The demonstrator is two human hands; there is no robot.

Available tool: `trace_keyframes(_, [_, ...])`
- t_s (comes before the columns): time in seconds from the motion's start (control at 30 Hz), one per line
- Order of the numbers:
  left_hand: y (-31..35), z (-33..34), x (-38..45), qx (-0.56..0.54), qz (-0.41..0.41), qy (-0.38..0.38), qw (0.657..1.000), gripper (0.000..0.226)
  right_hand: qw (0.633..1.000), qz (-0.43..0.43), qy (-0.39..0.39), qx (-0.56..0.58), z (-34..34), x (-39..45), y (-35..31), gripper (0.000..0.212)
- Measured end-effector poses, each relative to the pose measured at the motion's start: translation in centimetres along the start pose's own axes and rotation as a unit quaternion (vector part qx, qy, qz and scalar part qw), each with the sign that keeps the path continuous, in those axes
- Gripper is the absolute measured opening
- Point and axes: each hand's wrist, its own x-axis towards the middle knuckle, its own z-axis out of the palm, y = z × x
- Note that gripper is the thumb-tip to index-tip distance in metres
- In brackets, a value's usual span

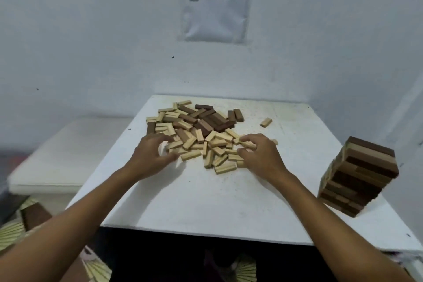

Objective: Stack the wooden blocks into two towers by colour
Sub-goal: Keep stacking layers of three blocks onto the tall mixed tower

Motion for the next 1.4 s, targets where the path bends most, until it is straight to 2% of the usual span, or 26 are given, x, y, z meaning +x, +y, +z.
trace_keyframes(0.1, [-1.7, 0.3, -0.3, 0.041, -0.051, -0.013, 0.998, 0.091, 0.997, 0.006, -0.034, -0.065, 1.6, 1.9, 1.1, 0.047])
trace_keyframes(0.17, [-2.1, 0.8, 0.1, 0.066, -0.081, -0.041, 0.994, 0.092, 0.989, 0.005, -0.047, -0.139, 2.6, 3.3, 1.6, 0.057])
trace_keyframes(0.23, [-2.2, 1.5, 1.0, 0.082, -0.092, -0.058, 0.991, 0.087, 0.974, 0.016, -0.077, -0.213, 3.3, 5.1, 1.8, 0.064])
trace_keyframes(0.33, [-1.7, 2.4, 2.5, 0.082, -0.096, -0.067, 0.990, 0.094, 0.965, 0.040, -0.103, -0.238, 4.0, 7.5, 1.8, 0.068])
trace_keyframes(0.53, [-0.2, 3.5, 8.0, 0.112, -0.051, -0.048, 0.991, 0.095, 0.979, 0.044, -0.026, -0.197, 4.3, 13.4, 1.9, 0.054])
trace_keyframes(0.63, [1.7, 4.3, 10.8, 0.114, 0.019, -0.084, 0.990, 0.088, 0.972, 0.049, -0.048, -0.223, 4.9, 16.1, 2.6, 0.051])
trace_keyframes(0.73, [3.5, 5.7, 13.1, 0.124, 0.072, -0.137, 0.980, 0.067, 0.971, 0.047, -0.069, -0.223, 5.5, 17.8, 3.1, 0.049])
trace_keyframes(0.8, [4.4, 6.8, 14.2, 0.136, 0.103, -0.165, 0.971, 0.062, 0.968, 0.050, -0.088, -0.230, 5.7, 18.2, 3.6, 0.048])
trace_keyframes(0.93, [4.9, 8.5, 14.7, 0.150, 0.130, -0.222, 0.955, 0.056, 0.959, 0.061, -0.110, -0.253, 5.7, 18.2, 4.9, 0.047])
trace_keyframes(1.07, [5.2, 8.7, 14.5, 0.129, 0.110, -0.193, 0.966, 0.045, 0.962, 0.054, -0.073, -0.258, 5.1, 17.7, 4.9, 0.036])
trace_keyframes(1.27, [6.3, 8.4, 14.3, 0.138, 0.138, -0.144, 0.970, 0.029, 0.968, 0.081, -0.024, -0.238, 3.9, 15.9, 4.2, 0.028])
trace_keyframes(1.4, [7.0, 8.7, 14.3, 0.110, 0.104, -0.115, 0.982, 0.020, 0.973, 0.075, 0.006, -0.217, 3.3, 14.3, 4.2, 0.021])
